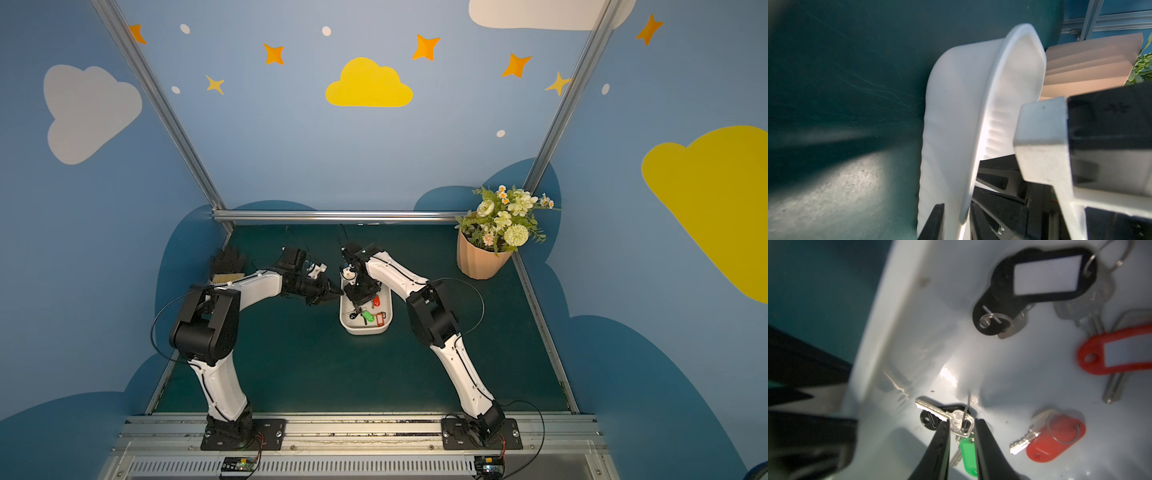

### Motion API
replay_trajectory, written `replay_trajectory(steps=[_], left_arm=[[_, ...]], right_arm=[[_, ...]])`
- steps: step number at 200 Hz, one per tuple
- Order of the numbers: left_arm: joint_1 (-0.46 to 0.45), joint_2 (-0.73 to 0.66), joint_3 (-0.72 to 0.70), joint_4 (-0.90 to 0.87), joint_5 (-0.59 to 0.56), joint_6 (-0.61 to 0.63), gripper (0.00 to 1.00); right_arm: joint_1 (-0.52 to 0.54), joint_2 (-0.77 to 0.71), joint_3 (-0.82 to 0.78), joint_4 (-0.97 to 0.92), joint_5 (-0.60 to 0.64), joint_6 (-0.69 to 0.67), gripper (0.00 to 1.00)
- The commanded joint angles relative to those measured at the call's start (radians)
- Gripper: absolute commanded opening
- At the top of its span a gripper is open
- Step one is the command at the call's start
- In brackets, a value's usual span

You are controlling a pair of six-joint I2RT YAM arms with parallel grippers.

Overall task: Take the keys out of the storage box
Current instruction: Pick up the key from the storage box.

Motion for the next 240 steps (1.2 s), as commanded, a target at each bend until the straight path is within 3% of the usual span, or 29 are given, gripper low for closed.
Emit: replay_trajectory(steps=[1, 47, 106, 178, 240], left_arm=[[0.003, 0.019, 0.01, -0.013, 0.018, 0.01, 0.27], [0.004, 0.022, 0.011, -0.005, 0.025, 0.005, 0.26], [0.005, 0.013, 0.013, -0.012, 0.017, 0.01, 0.29], [0.017, -0.083, 0.001, -0.03, -0.029, 0.051, 0.48], [0.024, -0.248, -0.069, 0.014, -0.143, 0.08, 0.6]], right_arm=[[-0.003, 0.028, 0.02, -0.023, -0.008, -0.002, 0.25], [-0.004, 0.037, 0.021, -0.024, -0.004, 0.002, 0.19], [-0.003, 0.014, 0.032, -0.022, -0.015, 0.017, 0.0], [-0.033, -0.124, 0.013, -0.02, -0.038, 0.055, 0.0], [-0.108, -0.275, -0.032, -0.017, -0.064, 0.086, 0.0]])
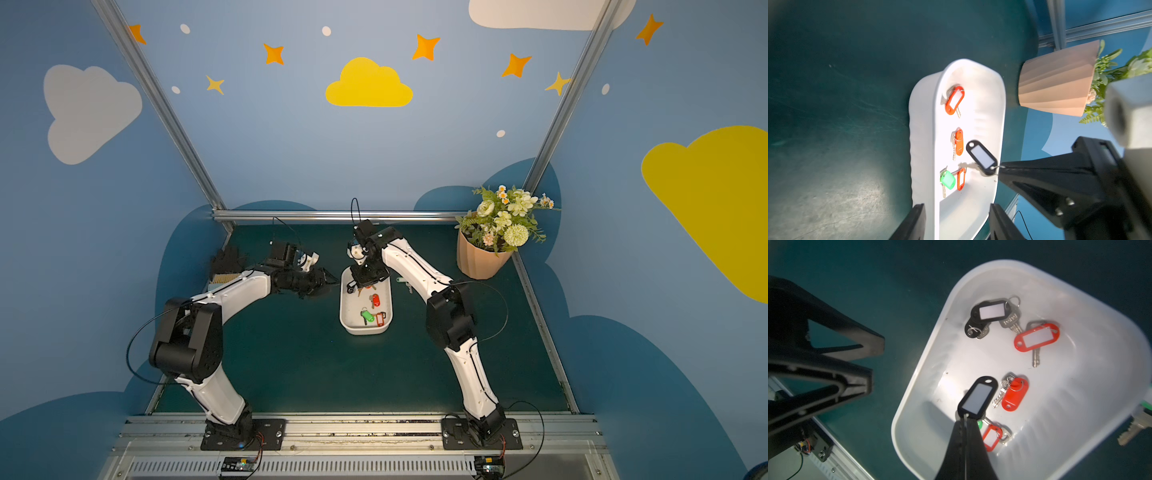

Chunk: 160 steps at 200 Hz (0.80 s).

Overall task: Take the keys out of the storage box
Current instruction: Pick up the key from the storage box, then place the key at the center of the board.

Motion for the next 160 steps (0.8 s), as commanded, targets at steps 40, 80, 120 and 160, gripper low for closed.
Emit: replay_trajectory(steps=[40, 80, 120, 160], left_arm=[[0.005, -0.182, -0.08, 0.046, -0.16, 0.055, 0.7], [0.005, -0.291, -0.133, 0.074, -0.263, 0.084, 0.85], [0.005, -0.373, -0.151, 0.04, -0.386, 0.128, 1.0], [0.007, -0.438, -0.199, 0.05, -0.499, 0.143, 1.0]], right_arm=[[-0.111, -0.194, -0.105, -0.021, -0.007, 0.037, 0.0], [-0.199, -0.301, -0.222, -0.033, 0.033, 0.029, 0.0], [-0.235, -0.346, -0.358, -0.039, 0.087, 0.0, 0.0], [-0.235, -0.339, -0.494, -0.018, 0.096, 0.004, 0.0]])
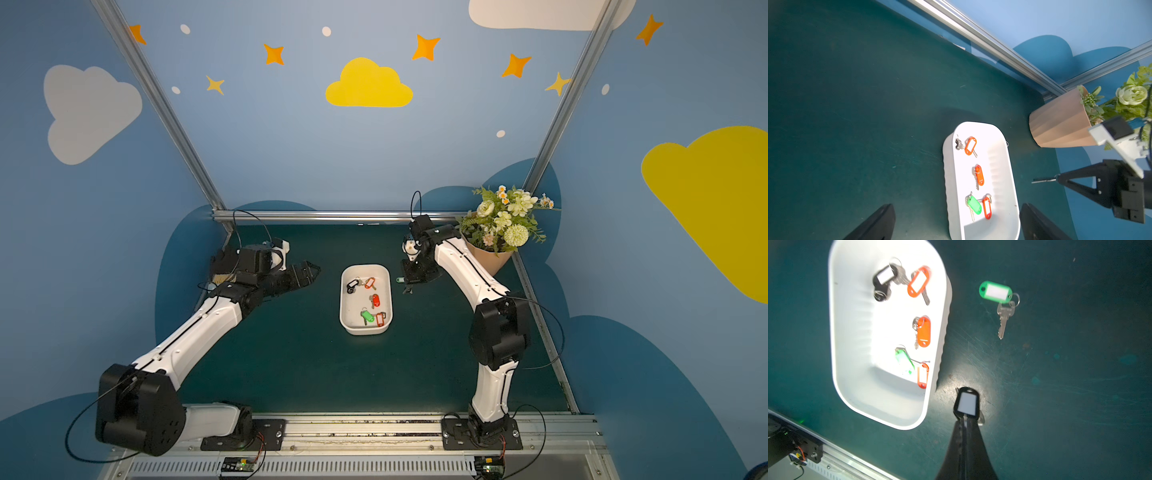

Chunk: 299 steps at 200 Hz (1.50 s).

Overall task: Take the keys out of the storage box
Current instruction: Place the key at the center of the board.

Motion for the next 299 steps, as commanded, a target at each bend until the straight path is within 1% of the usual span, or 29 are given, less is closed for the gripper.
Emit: replay_trajectory(steps=[1, 32, 82, 116, 198, 230, 255, 273, 299], left_arm=[[0.005, -0.034, -0.025, -0.001, -0.087, 0.031, 1.0], [0.005, -0.048, -0.041, -0.003, -0.085, 0.035, 1.0], [0.006, -0.045, -0.047, -0.009, -0.068, 0.025, 1.0], [0.005, -0.047, -0.047, -0.01, -0.071, 0.028, 1.0], [0.007, -0.041, -0.048, -0.007, -0.069, 0.026, 1.0], [0.006, -0.037, -0.047, -0.005, -0.065, 0.02, 1.0], [0.007, -0.032, -0.045, -0.004, -0.059, 0.019, 1.0], [0.006, -0.026, -0.041, -0.007, -0.054, 0.018, 1.0], [0.007, -0.017, -0.036, 0.001, -0.042, 0.014, 1.0]], right_arm=[[0.003, -0.006, -0.064, -0.008, 0.017, -0.004, 0.0], [0.004, 0.01, -0.148, 0.044, 0.001, 0.013, 0.0], [0.009, 0.077, -0.162, 0.075, -0.021, 0.012, 0.0], [0.014, 0.13, -0.139, 0.104, -0.026, 0.022, 0.0], [0.024, 0.255, -0.024, 0.14, 0.015, 0.022, 0.0], [0.023, 0.275, -0.004, 0.143, 0.014, 0.024, 0.0], [0.022, 0.26, -0.015, 0.14, 0.027, 0.025, 0.0], [0.021, 0.241, -0.02, 0.132, 0.027, 0.024, 0.12], [0.024, 0.199, -0.015, 0.103, 0.03, 0.024, 0.2]])
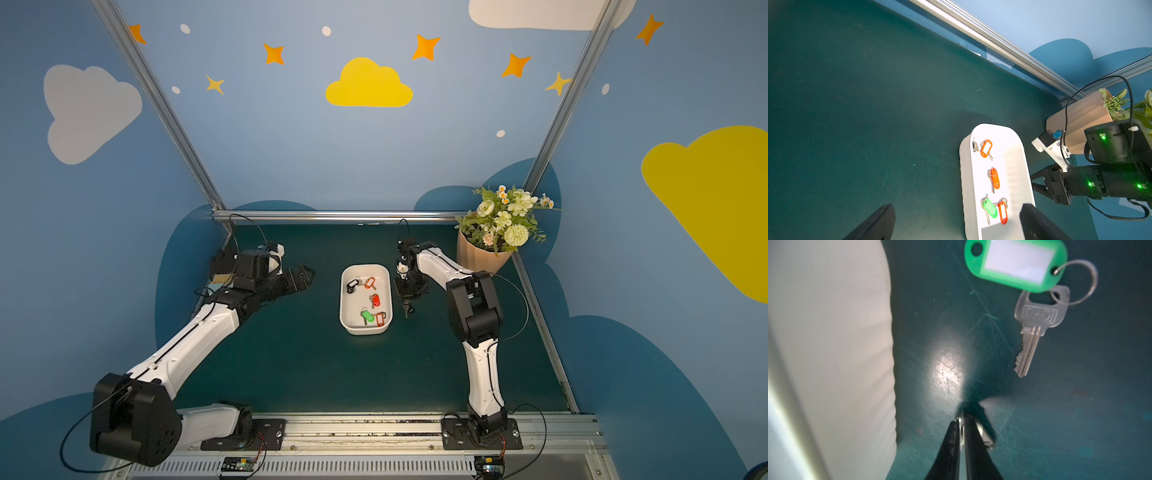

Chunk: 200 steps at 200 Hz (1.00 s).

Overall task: Take the keys out of the storage box
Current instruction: Place the key at the center of the board, then pick up the key from the storage box.

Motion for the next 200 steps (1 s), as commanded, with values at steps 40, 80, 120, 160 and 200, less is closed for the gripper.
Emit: replay_trajectory(steps=[40, 80, 120, 160, 200], left_arm=[[0.006, 0.052, 0.02, -0.003, 0.069, -0.018, 0.98], [0.006, 0.128, 0.04, 0.016, 0.21, -0.076, 0.92], [0.005, 0.252, 0.081, 0.021, 0.368, -0.116, 0.81], [0.003, 0.334, 0.082, 0.075, 0.434, -0.177, 0.73], [-0.005, 0.389, 0.106, 0.066, 0.463, -0.188, 0.68]], right_arm=[[0.031, -0.145, 0.062, -0.117, 0.036, -0.005, 0.26], [0.116, -0.191, 0.164, -0.189, 0.066, -0.044, 0.33], [0.18, -0.172, 0.286, -0.245, 0.045, -0.075, 0.35], [0.231, -0.09, 0.389, -0.279, 0.084, -0.134, 0.41], [0.244, 0.0, 0.461, -0.291, 0.119, -0.206, 0.44]])
